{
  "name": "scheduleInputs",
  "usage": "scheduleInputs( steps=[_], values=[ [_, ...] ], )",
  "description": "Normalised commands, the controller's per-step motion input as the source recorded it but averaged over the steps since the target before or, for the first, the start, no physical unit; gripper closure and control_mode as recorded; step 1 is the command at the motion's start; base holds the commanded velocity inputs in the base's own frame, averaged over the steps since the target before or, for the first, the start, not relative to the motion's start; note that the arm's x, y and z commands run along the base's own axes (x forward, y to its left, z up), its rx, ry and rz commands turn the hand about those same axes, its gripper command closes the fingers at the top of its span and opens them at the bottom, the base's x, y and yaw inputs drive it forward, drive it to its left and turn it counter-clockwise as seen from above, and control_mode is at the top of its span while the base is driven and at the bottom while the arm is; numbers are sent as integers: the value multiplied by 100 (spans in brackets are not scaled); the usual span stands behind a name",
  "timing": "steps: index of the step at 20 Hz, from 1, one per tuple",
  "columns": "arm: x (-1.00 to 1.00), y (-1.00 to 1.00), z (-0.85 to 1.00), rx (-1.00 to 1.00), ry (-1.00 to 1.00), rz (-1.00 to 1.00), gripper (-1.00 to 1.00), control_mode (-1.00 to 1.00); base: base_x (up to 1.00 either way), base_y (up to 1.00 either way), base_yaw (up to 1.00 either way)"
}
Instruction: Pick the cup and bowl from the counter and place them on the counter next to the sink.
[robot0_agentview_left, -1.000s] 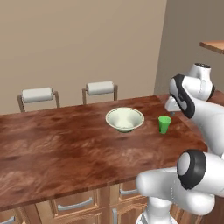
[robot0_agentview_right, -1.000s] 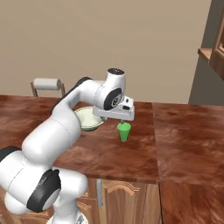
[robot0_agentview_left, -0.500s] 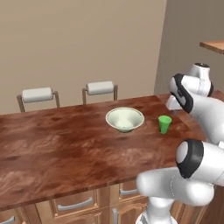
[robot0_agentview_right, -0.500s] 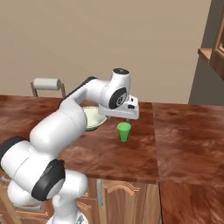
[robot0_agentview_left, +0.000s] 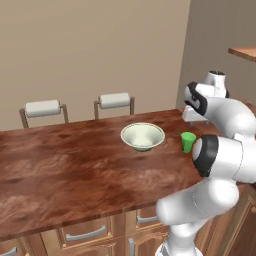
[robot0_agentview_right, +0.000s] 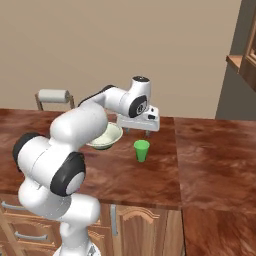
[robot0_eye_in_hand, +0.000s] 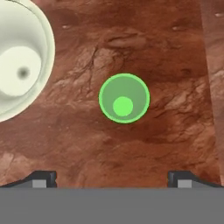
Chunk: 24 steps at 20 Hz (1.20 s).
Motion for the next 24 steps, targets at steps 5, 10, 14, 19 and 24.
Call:
scheduleInputs(
  steps=[5,10,14,19,24],
  values=[
    [34,-11,-18,0,1,0,-100,-100,0,0,0],
    [33,-21,-9,0,2,0,-100,-100,0,0,0],
    [38,-26,-13,0,0,0,-100,-100,0,0,0],
    [35,-12,-18,0,0,0,-100,-100,0,0,0],
    [6,-2,-27,0,0,0,-100,-100,0,0,0]
  ],
)
